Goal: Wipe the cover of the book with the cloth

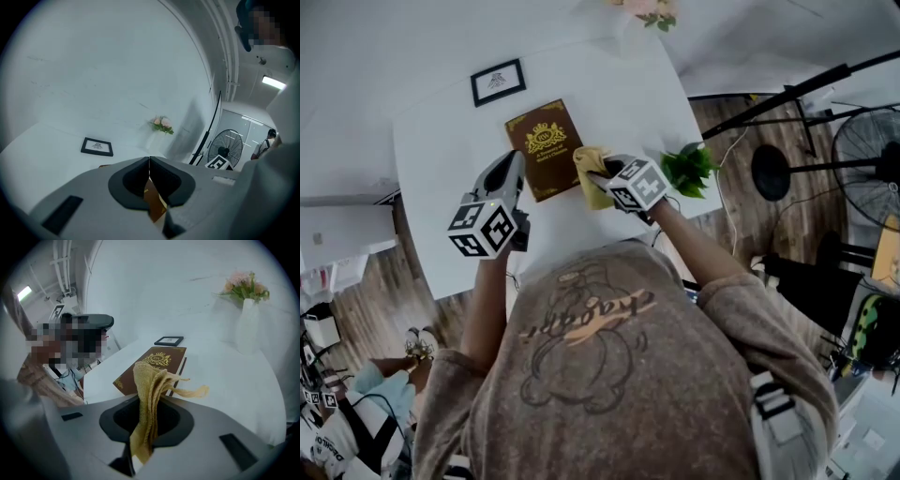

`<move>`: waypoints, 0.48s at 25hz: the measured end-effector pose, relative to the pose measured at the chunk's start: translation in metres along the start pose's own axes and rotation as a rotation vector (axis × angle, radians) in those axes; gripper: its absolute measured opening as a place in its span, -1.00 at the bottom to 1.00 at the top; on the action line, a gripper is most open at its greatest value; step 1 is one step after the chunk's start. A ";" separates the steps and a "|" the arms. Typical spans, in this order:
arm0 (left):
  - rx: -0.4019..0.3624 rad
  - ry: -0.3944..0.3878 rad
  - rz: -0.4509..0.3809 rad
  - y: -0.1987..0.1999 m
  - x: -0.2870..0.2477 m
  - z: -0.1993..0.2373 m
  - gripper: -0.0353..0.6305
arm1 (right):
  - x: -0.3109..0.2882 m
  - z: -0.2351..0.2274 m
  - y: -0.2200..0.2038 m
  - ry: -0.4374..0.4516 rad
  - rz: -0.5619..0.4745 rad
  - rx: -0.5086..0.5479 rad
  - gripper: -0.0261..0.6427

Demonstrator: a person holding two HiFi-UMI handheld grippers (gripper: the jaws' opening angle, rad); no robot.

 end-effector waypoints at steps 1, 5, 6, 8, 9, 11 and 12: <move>0.001 -0.006 0.002 0.003 0.000 -0.002 -0.88 | 0.004 0.003 0.000 0.016 0.000 -0.018 -0.72; 0.013 -0.048 -0.010 0.021 0.002 -0.012 -0.88 | 0.028 0.008 0.021 0.043 -0.079 -0.064 -0.72; 0.009 -0.058 -0.012 0.027 0.002 -0.015 -0.88 | 0.035 0.009 0.031 0.045 -0.110 -0.068 -0.72; -0.006 -0.080 -0.001 0.037 0.002 -0.020 -0.88 | 0.051 0.012 0.052 0.048 -0.165 -0.059 -0.72; -0.014 -0.093 0.012 0.041 0.001 -0.024 -0.88 | 0.060 0.015 0.061 0.047 -0.189 -0.047 -0.72; -0.031 -0.123 0.042 0.045 0.000 -0.031 -0.88 | 0.076 0.020 0.077 0.039 -0.231 -0.023 -0.72; -0.039 -0.135 0.053 0.047 0.000 -0.034 -0.88 | 0.083 0.022 0.084 0.033 -0.251 -0.014 -0.72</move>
Point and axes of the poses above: the fingertips, and each gripper's own axes: x backward along the fingers, z to its left, y out of its top, the point moved 4 cm from there along x, backward along the fingers, and after that the axes turned 8 degrees about -z, right-handed, at the moved point
